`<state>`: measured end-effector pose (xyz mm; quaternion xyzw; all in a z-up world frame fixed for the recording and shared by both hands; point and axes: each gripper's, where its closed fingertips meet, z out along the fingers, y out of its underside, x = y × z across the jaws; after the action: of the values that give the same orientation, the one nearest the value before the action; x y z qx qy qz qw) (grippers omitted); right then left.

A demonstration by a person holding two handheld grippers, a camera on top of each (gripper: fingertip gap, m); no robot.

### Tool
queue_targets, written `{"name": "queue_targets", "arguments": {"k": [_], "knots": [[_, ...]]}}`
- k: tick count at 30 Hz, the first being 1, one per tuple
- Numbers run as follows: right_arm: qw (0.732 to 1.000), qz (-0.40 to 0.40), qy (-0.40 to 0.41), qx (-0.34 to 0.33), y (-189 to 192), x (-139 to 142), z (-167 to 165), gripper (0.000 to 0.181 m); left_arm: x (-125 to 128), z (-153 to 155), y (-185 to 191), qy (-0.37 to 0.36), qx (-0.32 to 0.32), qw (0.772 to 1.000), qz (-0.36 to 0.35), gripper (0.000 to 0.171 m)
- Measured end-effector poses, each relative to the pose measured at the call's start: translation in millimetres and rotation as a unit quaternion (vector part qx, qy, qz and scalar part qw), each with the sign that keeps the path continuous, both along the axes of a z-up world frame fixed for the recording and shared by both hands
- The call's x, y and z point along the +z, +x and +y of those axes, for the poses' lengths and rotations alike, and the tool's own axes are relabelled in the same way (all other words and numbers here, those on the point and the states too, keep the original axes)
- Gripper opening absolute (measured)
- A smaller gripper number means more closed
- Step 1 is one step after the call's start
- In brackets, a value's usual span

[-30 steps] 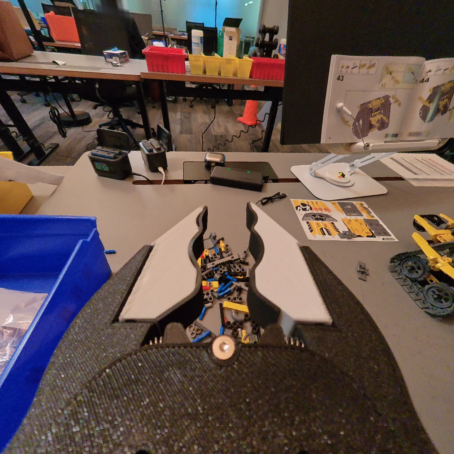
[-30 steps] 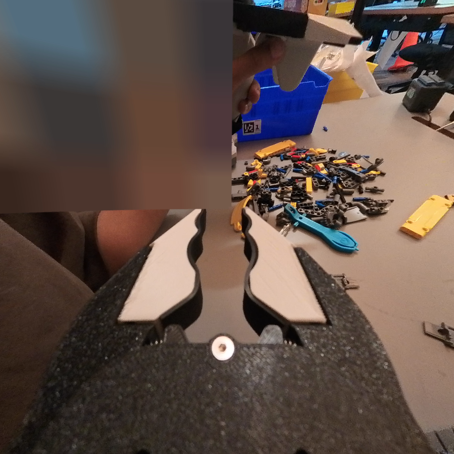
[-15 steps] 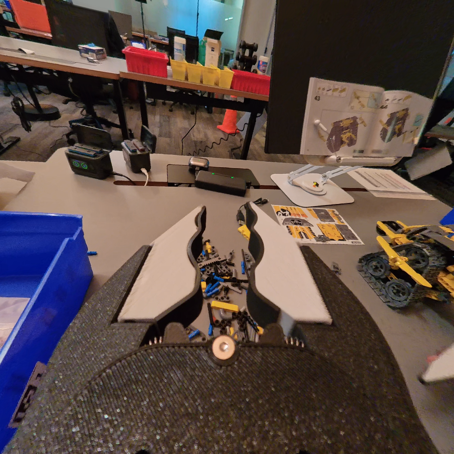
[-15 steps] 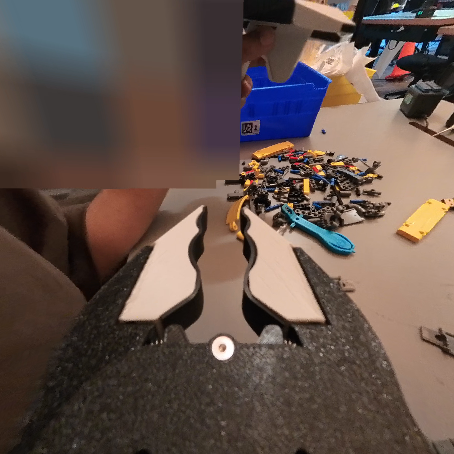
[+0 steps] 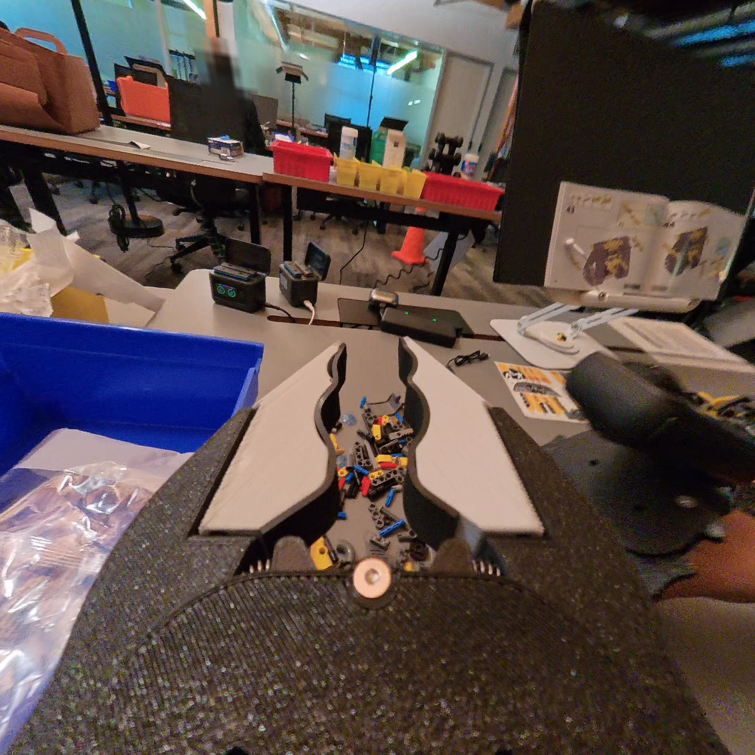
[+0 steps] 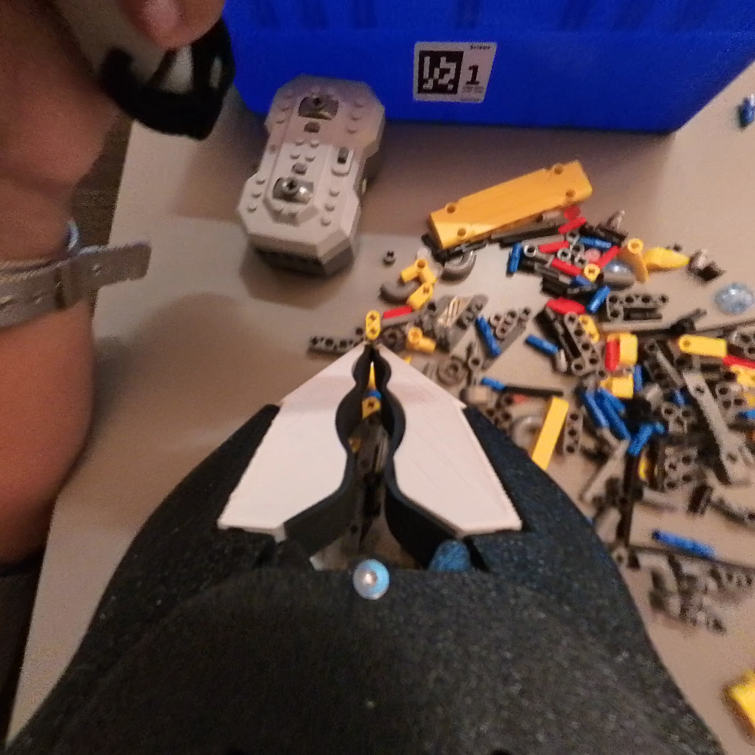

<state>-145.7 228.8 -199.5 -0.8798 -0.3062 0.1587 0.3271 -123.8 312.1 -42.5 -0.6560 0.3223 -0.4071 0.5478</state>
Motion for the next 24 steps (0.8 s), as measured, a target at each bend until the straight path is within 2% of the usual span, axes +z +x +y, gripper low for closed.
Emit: {"name": "queue_targets", "arguments": {"k": [2, 4, 12, 17, 24], "knots": [[1.0, -0.011, -0.001, 0.004, -6, -6, 15, 0.0, 2, 2, -2, -0.012, -0.001, 1.0, -0.025, 0.011], [1.0, -0.016, -0.01, 0.01, -10, -11, 21, 0.0, 0, 5, -3, -0.012, 0.0, 1.0, -0.025, 0.007], [0.997, -0.081, -0.006, -0.002, 16, -20, 24, 0.0, -9, 7, 5, -0.038, -0.026, 0.999, -0.024, 0.016], [0.998, -0.038, 0.016, 0.039, 3, -12, 23, 0.009, -17, 8, 10, -0.037, -0.022, 0.999, 0.003, 0.019], [0.993, -0.066, 0.035, 0.089, -3, -15, 27, 0.02, -15, 9, 9, -0.04, -0.022, 0.999, -0.004, 0.021]]}}
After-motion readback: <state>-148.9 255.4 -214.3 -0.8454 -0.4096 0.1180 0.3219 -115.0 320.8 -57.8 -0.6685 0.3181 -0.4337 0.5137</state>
